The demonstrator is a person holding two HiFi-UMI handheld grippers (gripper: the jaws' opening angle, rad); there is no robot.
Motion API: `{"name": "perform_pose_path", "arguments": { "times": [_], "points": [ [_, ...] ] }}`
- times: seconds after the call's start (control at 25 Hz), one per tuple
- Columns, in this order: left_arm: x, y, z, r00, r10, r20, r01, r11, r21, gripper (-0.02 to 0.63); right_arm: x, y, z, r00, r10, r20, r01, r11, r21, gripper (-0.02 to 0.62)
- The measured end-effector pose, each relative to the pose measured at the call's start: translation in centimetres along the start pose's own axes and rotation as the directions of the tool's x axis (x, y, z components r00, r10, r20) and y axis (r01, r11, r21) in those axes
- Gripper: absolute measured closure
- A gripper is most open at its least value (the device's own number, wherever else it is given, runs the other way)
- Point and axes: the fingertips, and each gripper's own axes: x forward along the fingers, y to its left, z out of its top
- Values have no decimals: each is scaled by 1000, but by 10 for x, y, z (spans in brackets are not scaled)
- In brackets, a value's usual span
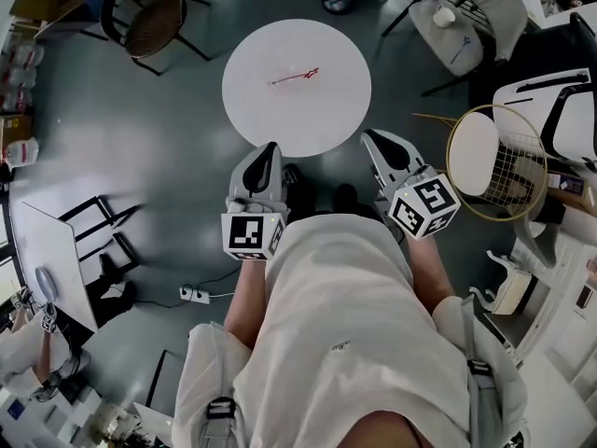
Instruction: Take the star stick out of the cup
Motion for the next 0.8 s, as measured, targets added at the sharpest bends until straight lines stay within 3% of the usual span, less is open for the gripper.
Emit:
{"name": "perform_pose_path", "arguments": {
  "times": [0.48,0.8],
  "points": [
    [11,65,1,995,-99,-31,99,995,12,597,42,21,-1,992,-127,6,127,991,45,588],
    [15,81,-23,992,-97,-85,96,995,-15,597,45,25,-11,987,-157,-27,158,986,55,588]
  ]
}}
